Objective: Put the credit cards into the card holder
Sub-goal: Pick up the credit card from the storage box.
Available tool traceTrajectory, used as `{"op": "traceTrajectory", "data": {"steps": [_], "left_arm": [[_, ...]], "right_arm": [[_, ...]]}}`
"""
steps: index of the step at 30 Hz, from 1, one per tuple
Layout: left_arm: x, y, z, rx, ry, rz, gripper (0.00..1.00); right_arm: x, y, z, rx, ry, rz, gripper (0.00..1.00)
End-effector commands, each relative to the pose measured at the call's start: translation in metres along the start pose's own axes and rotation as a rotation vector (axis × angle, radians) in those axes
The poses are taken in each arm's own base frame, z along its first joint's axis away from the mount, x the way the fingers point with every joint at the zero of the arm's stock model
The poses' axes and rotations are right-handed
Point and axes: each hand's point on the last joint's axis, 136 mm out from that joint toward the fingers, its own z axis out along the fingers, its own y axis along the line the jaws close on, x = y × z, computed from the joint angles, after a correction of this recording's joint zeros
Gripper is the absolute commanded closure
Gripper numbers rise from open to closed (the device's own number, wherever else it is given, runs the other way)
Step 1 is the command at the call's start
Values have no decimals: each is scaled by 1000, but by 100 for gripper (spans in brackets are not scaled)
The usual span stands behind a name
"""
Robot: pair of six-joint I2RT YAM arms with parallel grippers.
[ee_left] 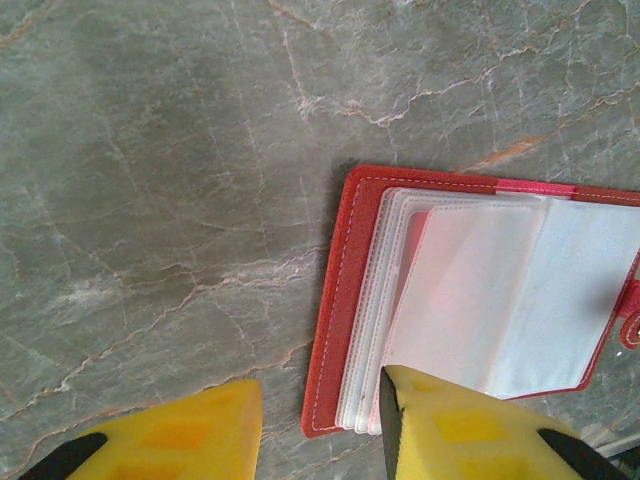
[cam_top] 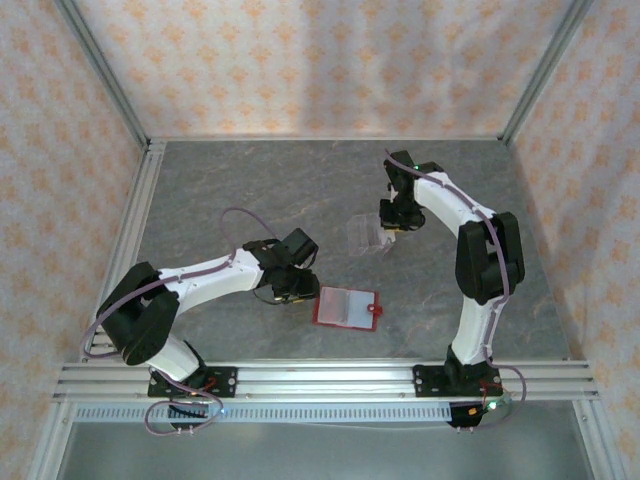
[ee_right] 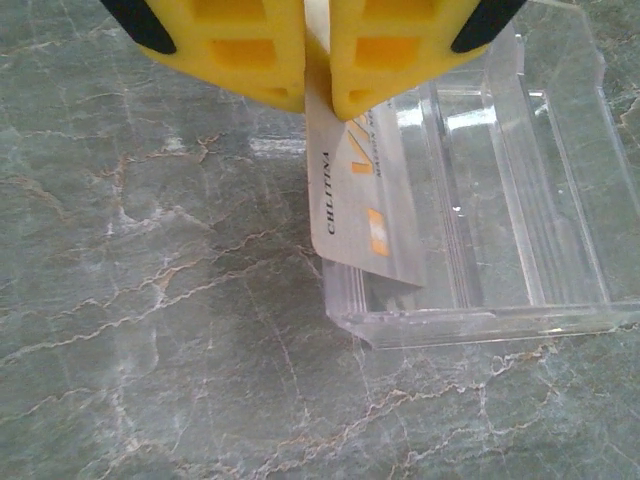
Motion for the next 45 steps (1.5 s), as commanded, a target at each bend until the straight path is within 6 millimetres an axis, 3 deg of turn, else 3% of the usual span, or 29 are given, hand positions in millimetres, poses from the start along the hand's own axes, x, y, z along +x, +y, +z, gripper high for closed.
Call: {"op": "traceTrajectory", "data": {"steps": [1, 22, 31, 39, 43, 45], "left_arm": [[3, 4, 5, -12, 2, -4, 63], [2, 2, 6, -3, 2, 3, 63], [2, -2, 4, 5, 14, 27, 62], [2, -3, 2, -18, 17, 63, 55], [2, -4, 4, -34, 23, 86, 53], [2, -7, 6, -38, 27, 98, 53]], "right_arm": [[1, -10, -15, 80, -11, -25, 88], [2, 2, -28, 28, -4, -37, 97], [-5, 7, -50, 0, -53, -32, 100], [-7, 11, -80, -37, -116, -16, 100], [5, 28, -98, -169, -162, 5, 100], [14, 48, -103, -315, -205, 38, 100]]}}
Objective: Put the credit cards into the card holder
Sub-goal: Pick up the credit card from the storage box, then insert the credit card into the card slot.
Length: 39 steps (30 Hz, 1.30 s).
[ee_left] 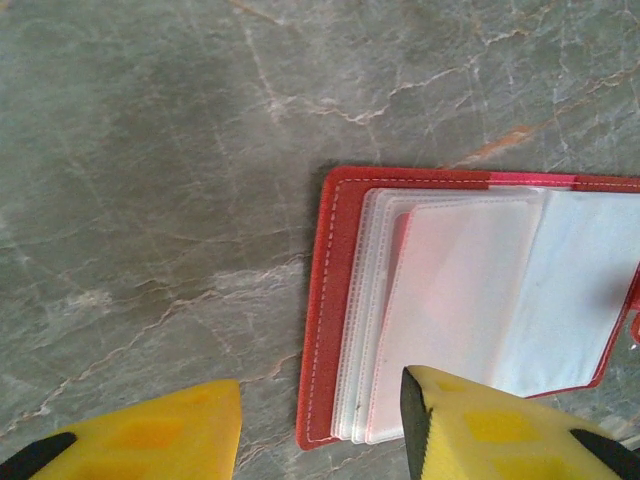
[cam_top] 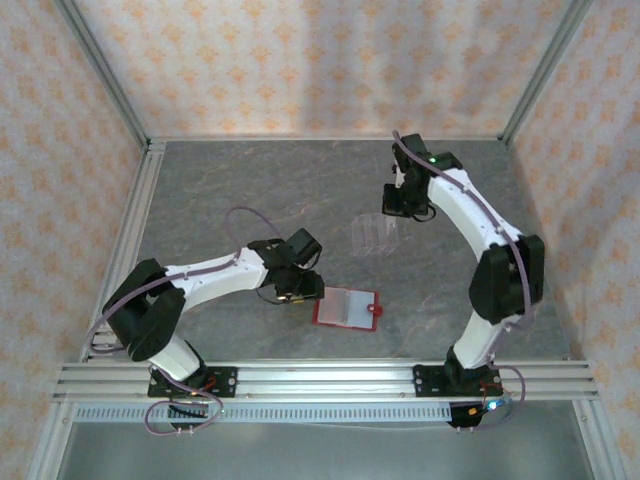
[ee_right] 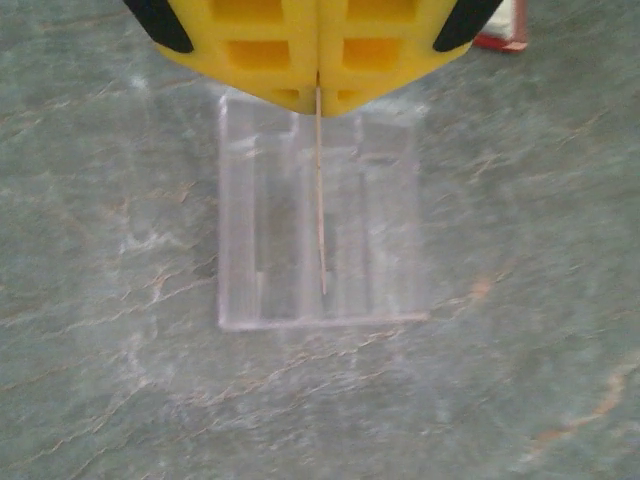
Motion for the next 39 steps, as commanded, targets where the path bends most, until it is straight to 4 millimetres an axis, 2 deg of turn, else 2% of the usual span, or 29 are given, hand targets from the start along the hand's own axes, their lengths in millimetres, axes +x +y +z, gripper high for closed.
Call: {"op": "traceTrajectory", "data": {"steps": [1, 3, 9, 12, 14, 20, 27, 39], "left_arm": [[2, -2, 2, -34, 19, 46, 54], [2, -6, 5, -44, 30, 60, 54], [3, -9, 12, -85, 50, 98, 54], [2, -7, 17, -106, 59, 111, 54], [2, -4, 21, -125, 66, 116, 55], [4, 5, 32, -164, 89, 114, 57], [12, 20, 39, -199, 103, 94, 60], [17, 26, 40, -194, 98, 71, 62]], "right_arm": [[18, 40, -18, -264, -72, 69, 100], [36, 54, -16, -354, -116, 74, 100], [99, 73, -10, -483, -183, 59, 100], [124, 74, -2, -526, -204, 64, 100], [136, 65, 5, -520, -228, 85, 100], [149, 46, 12, -554, -322, 137, 100], [165, 48, 32, -582, -297, 139, 100], [177, 50, 50, -615, -267, 170, 100]]}}
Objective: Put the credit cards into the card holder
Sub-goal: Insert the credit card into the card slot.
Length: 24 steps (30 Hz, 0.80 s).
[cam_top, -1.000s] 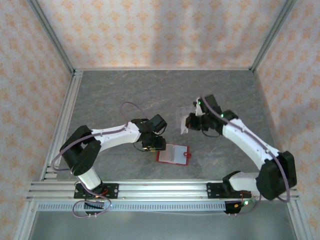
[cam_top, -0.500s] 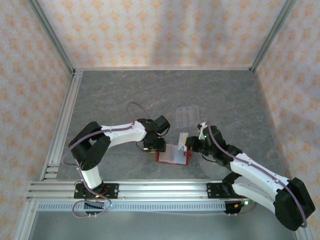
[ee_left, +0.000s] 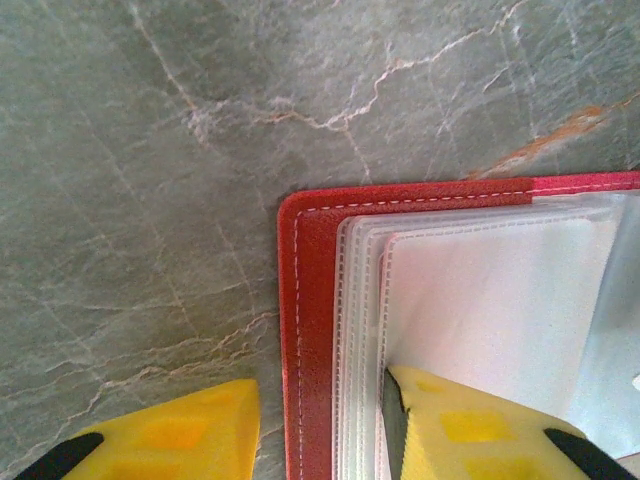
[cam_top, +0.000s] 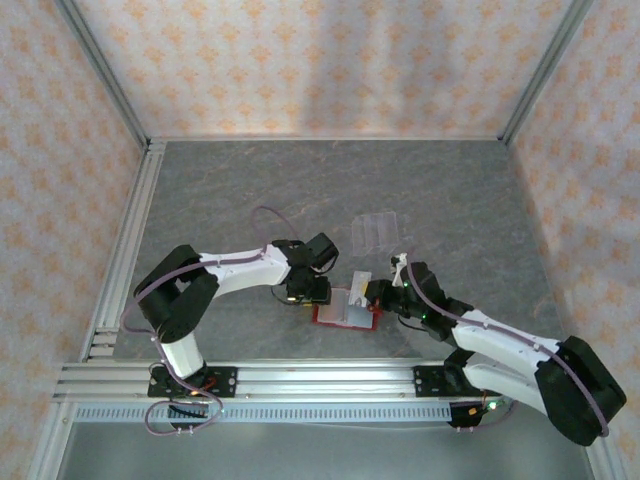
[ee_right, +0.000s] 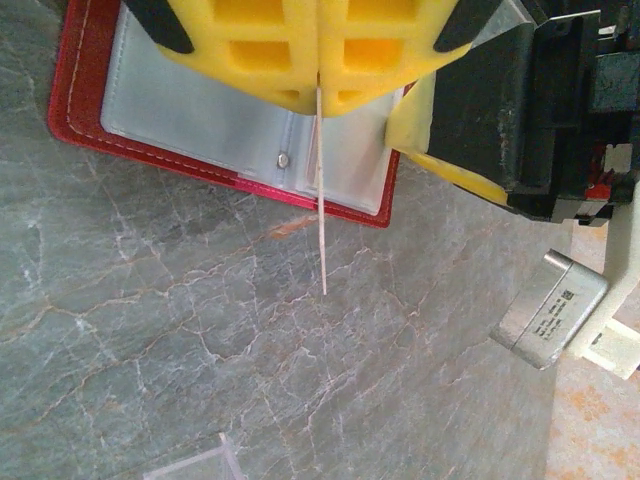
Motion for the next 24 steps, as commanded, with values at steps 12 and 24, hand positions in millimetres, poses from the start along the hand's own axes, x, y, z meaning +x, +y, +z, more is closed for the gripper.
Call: {"op": "traceTrajectory", "data": {"steps": [12, 24], "left_arm": [[20, 29, 10, -99, 47, -15, 63], [20, 29, 10, -96, 45, -17, 63]], "right_arm": [[6, 1, 9, -6, -12, -8, 100], [10, -5, 11, 19, 6, -17, 100]]}}
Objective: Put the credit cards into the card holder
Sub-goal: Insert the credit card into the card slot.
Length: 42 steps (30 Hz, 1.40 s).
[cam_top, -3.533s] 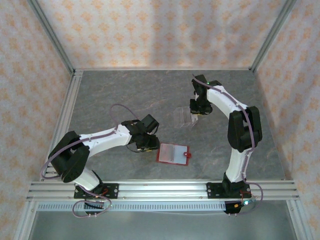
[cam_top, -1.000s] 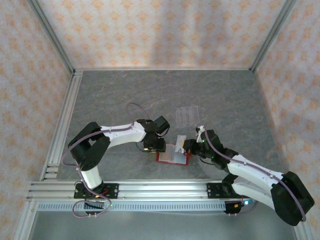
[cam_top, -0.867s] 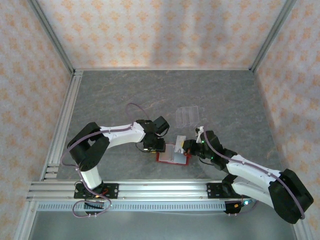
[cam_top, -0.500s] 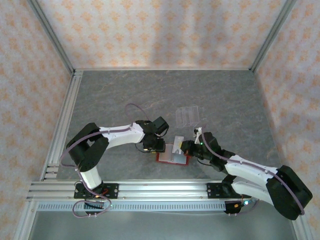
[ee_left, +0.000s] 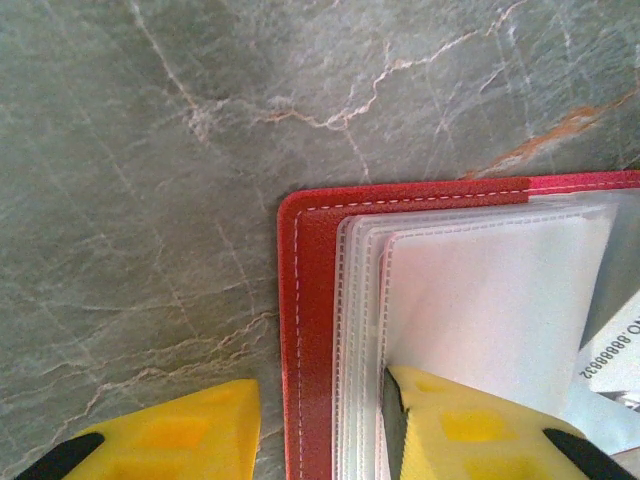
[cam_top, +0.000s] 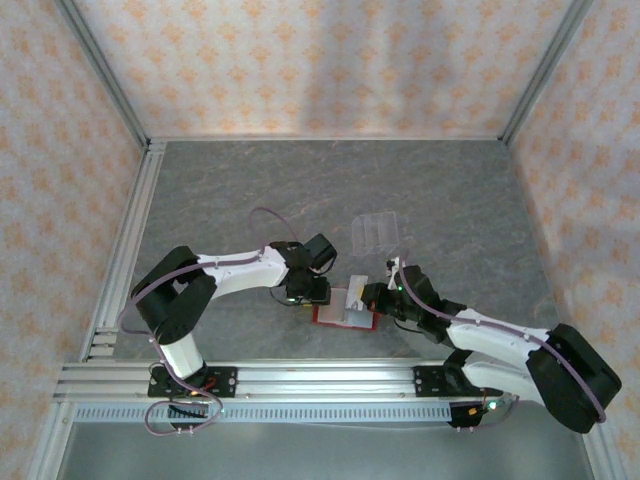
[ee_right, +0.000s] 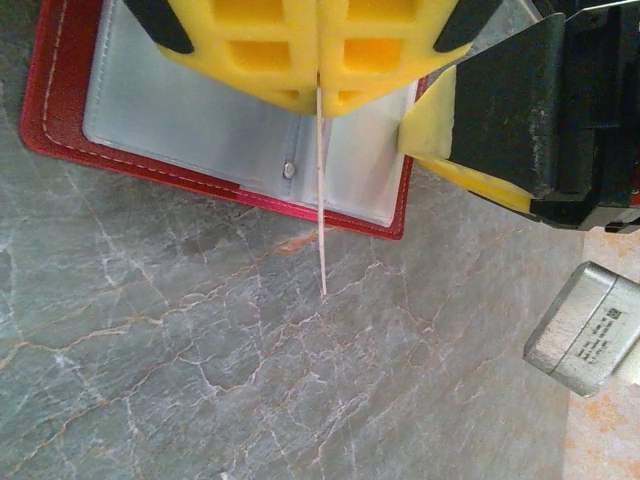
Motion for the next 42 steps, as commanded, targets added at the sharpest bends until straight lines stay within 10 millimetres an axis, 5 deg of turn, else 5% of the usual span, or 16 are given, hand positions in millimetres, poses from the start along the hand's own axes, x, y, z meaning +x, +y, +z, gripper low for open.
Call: {"op": "traceTrajectory", "data": {"steps": [1, 17, 42], "left_arm": [[19, 29, 9, -112, 58, -17, 63], [20, 28, 12, -112, 65, -13, 62], [19, 28, 12, -114, 69, -13, 63]], "right_arm": [[0, -1, 1, 0, -8, -21, 100], [-13, 19, -6, -39, -39, -20, 100], [-8, 21, 3, -32, 14, -24, 100]]}}
